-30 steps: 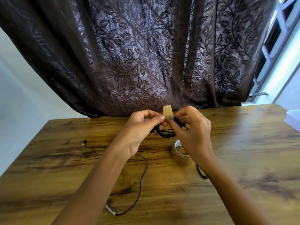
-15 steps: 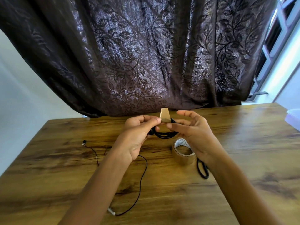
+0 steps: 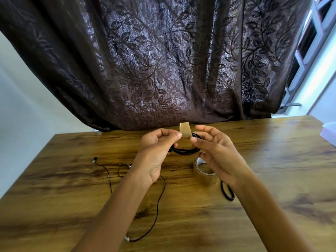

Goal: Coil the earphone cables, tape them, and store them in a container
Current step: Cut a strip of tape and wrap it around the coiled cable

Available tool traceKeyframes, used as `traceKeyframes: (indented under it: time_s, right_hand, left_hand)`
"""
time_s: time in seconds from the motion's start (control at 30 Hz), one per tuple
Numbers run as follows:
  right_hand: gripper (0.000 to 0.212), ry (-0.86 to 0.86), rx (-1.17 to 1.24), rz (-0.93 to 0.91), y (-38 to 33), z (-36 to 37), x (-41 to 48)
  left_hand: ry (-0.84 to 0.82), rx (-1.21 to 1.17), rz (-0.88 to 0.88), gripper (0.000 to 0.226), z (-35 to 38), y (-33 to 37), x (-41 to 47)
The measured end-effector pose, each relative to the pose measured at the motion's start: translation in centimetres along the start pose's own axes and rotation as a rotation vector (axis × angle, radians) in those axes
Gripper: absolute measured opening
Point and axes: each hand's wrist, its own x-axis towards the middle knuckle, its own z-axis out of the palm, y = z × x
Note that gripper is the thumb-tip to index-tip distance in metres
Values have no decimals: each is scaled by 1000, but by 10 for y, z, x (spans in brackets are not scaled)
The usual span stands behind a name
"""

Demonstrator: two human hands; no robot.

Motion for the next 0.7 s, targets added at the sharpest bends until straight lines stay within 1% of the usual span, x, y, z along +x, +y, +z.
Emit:
traceKeyframes:
  time_s: [0.07, 0.1, 0.17, 0.23, 0.3, 0.43, 0.53, 0.6, 0.7]
  right_hand:
    - [44, -25, -122, -99, -1, -1, -2]
    - [42, -28, -219, -178, -1, -1, -2]
    - [43, -18, -471, -383, -1, -2, -3]
    - [49, -12, -755, -569, 1, -3, -2]
    - [51, -5, -937, -680, 4, -1, -3]
    - [41, 49, -1032, -769, 7, 1, -4]
    - [39, 98, -1069, -774, 9, 0, -3]
    - [38, 103, -1062, -752, 9, 2, -3]
    - [35, 93, -1042, -699, 6, 4, -2]
  left_hand:
    - [-3, -6, 31, 8, 0, -1, 0]
    - [0, -14, 41, 8, 1, -1, 0]
    - [11, -31, 48, 9, 3, -1, 0]
    - [29, -51, 46, 10, 5, -1, 1]
    - [56, -56, 46, 11, 6, -1, 1]
    - [92, -52, 75, 12, 6, -1, 0]
    - [62, 9, 152, 16, 3, -2, -1]
    - [38, 90, 235, 18, 0, -3, -2]
    - [36, 294, 379, 20, -5, -5, -3]
